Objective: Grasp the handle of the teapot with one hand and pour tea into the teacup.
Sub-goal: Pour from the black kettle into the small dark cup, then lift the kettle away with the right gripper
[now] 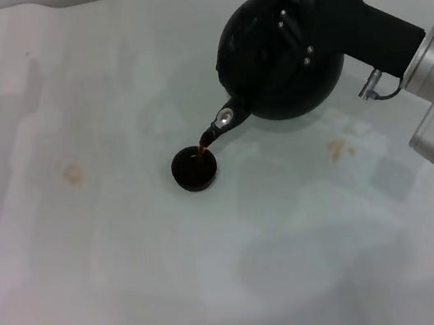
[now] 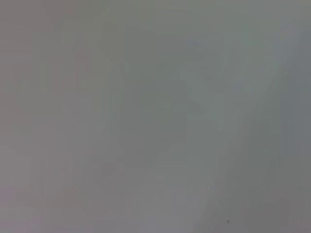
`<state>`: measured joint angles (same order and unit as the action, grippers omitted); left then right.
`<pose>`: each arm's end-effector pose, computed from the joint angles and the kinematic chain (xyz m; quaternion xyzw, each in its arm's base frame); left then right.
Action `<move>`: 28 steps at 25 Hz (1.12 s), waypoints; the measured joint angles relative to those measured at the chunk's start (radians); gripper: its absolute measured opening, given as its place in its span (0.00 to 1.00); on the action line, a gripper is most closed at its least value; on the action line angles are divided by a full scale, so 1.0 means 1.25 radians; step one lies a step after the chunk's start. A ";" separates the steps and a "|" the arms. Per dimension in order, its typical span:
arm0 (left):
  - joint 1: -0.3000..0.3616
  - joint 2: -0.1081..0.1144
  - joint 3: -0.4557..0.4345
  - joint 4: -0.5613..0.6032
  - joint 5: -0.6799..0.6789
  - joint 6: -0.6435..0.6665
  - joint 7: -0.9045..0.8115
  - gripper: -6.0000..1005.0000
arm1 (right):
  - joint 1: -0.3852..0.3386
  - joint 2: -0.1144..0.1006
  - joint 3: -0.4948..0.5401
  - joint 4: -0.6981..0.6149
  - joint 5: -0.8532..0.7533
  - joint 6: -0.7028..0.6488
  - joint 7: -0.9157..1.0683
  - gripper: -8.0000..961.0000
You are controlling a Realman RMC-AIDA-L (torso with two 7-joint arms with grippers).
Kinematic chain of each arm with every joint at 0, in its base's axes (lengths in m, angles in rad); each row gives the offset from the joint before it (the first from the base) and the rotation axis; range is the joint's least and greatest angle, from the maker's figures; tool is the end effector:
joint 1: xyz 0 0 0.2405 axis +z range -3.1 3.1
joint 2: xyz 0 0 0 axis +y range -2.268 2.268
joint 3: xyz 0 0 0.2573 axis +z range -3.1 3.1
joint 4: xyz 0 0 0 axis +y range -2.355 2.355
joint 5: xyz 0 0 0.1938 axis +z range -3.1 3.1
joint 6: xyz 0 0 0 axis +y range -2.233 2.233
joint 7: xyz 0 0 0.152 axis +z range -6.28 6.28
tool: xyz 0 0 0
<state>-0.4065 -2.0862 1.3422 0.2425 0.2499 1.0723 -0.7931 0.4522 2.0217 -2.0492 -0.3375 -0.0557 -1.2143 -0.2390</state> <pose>-0.3165 0.3454 0.0109 -0.6482 -0.3783 -0.4278 0.5037 0.2349 0.3231 -0.0484 -0.8351 -0.1859 0.2318 0.4629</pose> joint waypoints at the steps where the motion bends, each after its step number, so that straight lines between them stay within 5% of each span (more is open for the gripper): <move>1: 0.000 0.000 0.000 0.000 0.000 0.000 0.000 0.76 | 0.000 0.000 0.000 0.000 0.000 0.000 -0.002 0.13; 17: 0.000 0.000 0.000 0.000 -0.003 0.000 0.000 0.76 | -0.001 0.000 0.000 -0.004 0.007 0.001 0.015 0.13; 28: 0.000 0.001 0.000 0.000 -0.004 0.000 0.000 0.76 | 0.000 -0.003 0.007 -0.003 0.007 0.006 0.276 0.12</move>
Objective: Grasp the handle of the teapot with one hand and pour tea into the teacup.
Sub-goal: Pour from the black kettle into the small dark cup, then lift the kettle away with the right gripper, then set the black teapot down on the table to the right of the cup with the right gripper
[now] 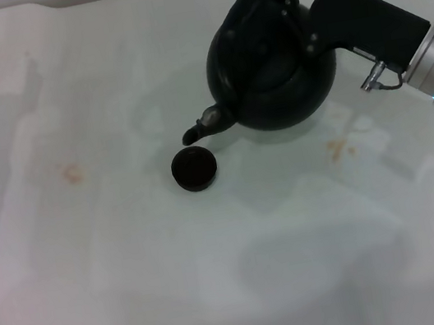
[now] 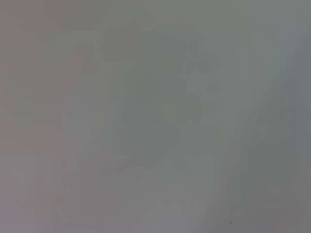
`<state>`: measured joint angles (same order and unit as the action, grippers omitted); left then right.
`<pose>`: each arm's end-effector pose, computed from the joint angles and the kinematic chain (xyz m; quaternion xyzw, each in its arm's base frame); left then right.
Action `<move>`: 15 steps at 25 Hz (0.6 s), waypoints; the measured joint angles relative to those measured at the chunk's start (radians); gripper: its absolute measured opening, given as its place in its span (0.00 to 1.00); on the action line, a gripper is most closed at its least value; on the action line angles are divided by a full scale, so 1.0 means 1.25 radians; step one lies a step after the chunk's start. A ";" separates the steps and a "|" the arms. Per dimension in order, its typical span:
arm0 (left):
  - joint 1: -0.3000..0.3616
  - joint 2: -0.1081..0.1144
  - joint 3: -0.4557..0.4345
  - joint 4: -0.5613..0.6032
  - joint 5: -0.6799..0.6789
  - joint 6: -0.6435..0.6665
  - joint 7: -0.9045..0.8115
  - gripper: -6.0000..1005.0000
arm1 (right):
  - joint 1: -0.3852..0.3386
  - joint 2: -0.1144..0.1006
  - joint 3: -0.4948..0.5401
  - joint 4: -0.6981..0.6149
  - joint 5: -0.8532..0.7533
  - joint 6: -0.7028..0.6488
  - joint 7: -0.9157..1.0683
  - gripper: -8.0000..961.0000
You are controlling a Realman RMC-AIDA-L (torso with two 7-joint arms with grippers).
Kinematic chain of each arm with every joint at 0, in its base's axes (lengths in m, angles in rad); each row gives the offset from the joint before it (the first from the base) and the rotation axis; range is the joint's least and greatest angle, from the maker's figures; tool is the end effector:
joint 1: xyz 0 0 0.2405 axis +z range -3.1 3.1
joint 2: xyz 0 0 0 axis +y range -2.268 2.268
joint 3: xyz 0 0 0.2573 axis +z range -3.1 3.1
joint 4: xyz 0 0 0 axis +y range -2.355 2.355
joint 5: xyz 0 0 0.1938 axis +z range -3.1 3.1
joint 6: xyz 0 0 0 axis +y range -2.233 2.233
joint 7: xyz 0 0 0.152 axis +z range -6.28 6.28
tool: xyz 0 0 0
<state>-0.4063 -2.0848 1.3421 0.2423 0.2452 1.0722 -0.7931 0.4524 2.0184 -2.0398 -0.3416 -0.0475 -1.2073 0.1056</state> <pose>-0.3171 0.3455 0.0120 -0.6465 -0.3787 -0.4283 0.5052 0.2358 0.3261 -0.0451 -0.8513 -0.0367 0.3069 0.4238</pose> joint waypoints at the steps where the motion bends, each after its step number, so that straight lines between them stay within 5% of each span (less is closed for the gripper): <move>1: 0.000 0.000 0.000 0.000 0.001 0.000 0.000 0.76 | 0.000 0.000 0.000 0.000 0.000 -0.001 0.034 0.12; 8: 0.001 0.000 0.000 0.000 0.005 0.000 0.000 0.76 | -0.011 -0.005 0.010 0.031 0.000 -0.044 0.204 0.12; 15: 0.002 0.000 0.000 -0.001 0.005 0.000 0.000 0.76 | -0.049 -0.012 0.104 0.142 0.001 -0.117 0.291 0.12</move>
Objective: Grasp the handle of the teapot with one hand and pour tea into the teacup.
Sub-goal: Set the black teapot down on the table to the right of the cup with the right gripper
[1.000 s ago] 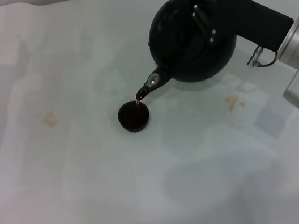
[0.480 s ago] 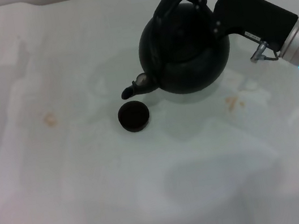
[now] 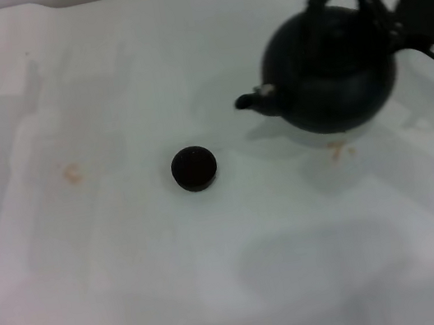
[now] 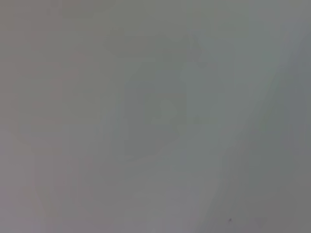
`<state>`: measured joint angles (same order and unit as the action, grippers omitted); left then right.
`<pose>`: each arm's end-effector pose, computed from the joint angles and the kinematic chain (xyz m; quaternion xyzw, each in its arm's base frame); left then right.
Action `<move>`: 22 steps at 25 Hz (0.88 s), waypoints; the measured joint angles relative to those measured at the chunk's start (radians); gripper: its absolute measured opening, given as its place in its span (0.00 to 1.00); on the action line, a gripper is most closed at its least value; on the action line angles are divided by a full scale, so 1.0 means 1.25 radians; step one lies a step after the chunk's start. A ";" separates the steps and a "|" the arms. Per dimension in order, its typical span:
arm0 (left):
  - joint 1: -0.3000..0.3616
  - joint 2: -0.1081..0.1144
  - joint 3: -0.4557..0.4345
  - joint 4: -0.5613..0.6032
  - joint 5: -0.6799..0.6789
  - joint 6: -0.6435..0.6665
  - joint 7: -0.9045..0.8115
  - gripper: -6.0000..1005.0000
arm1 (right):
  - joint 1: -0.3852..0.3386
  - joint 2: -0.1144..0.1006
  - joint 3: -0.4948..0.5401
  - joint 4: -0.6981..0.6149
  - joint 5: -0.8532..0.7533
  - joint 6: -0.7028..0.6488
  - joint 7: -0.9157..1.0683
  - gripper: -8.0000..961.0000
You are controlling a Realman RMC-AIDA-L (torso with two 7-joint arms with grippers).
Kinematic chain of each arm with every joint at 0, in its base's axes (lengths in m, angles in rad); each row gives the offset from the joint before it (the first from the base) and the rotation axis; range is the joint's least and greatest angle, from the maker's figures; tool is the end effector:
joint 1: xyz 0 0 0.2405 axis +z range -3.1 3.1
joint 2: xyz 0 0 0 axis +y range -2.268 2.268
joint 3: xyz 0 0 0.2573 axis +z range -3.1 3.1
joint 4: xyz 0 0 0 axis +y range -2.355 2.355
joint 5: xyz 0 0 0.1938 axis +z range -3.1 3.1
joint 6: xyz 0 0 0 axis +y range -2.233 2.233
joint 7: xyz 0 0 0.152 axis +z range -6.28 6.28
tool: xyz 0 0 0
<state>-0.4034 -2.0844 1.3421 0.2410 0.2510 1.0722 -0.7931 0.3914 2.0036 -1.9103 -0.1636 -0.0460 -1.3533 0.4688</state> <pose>-0.3182 0.3443 0.0113 -0.6481 -0.3793 -0.4259 0.5047 0.2921 0.3049 -0.0123 -0.8092 0.1631 0.3665 0.4294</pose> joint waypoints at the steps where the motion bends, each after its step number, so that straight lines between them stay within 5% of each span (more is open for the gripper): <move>1: 0.000 0.000 0.000 0.000 0.000 0.000 0.000 0.76 | -0.007 0.000 0.005 0.006 0.000 -0.001 0.003 0.12; 9: -0.001 0.000 0.000 0.000 0.000 0.001 0.000 0.76 | -0.064 -0.006 0.007 0.021 -0.005 -0.013 0.005 0.12; 22: -0.001 0.003 0.000 0.005 0.001 0.003 0.005 0.76 | -0.071 0.007 -0.004 0.028 -0.004 0.013 0.007 0.13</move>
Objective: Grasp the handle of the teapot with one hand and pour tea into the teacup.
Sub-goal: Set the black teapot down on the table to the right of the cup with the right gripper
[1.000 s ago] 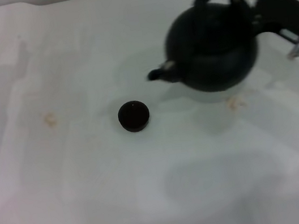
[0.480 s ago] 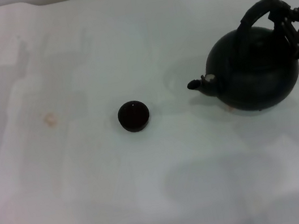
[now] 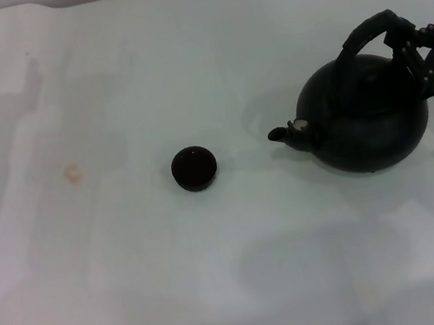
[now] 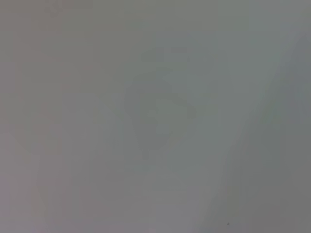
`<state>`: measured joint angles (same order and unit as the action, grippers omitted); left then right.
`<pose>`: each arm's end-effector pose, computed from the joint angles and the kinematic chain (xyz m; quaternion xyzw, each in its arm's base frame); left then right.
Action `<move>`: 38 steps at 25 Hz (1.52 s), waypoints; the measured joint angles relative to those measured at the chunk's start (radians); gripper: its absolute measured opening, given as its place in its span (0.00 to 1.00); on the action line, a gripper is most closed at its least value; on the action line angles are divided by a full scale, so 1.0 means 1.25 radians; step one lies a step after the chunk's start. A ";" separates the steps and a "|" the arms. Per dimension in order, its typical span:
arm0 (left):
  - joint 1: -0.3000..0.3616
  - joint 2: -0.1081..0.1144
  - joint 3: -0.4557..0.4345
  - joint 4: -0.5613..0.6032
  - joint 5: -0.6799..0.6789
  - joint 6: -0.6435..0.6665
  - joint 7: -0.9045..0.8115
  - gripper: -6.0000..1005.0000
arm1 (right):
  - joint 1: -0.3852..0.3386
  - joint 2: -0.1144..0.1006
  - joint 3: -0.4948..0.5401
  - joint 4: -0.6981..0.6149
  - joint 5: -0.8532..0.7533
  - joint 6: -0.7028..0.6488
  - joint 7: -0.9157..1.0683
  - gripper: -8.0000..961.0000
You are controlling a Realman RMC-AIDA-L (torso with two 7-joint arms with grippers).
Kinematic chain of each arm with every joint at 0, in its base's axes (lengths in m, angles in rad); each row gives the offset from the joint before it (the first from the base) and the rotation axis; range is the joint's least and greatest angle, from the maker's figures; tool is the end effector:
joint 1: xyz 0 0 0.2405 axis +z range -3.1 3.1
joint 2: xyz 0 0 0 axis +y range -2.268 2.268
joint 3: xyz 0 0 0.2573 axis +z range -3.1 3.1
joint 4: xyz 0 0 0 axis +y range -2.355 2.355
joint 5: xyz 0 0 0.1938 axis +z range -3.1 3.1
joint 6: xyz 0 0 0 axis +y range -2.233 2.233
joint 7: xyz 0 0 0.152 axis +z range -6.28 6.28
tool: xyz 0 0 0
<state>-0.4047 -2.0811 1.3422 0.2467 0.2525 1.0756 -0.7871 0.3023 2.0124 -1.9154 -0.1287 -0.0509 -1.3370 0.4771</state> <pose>-0.3167 0.3458 0.0135 -0.6507 -0.3723 -0.4266 0.5060 0.3261 0.2724 -0.0185 -0.8047 0.2182 0.3303 0.4424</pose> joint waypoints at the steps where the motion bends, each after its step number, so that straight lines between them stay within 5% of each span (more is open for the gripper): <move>1: 0.001 0.000 0.000 0.001 0.000 0.000 0.001 0.76 | 0.000 0.000 0.000 0.000 0.000 0.000 0.000 0.13; 23: 0.003 -0.001 0.000 -0.001 -0.003 0.004 0.003 0.76 | 0.001 0.001 0.007 -0.009 0.004 0.056 0.053 0.14; 38: 0.002 -0.001 0.000 0.001 0.000 0.005 0.002 0.76 | -0.038 -0.004 0.006 -0.001 0.003 -0.027 0.192 0.78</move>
<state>-0.4016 -2.0825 1.3422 0.2482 0.2522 1.0816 -0.7844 0.2552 2.0071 -1.9075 -0.1300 -0.0476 -1.3706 0.7170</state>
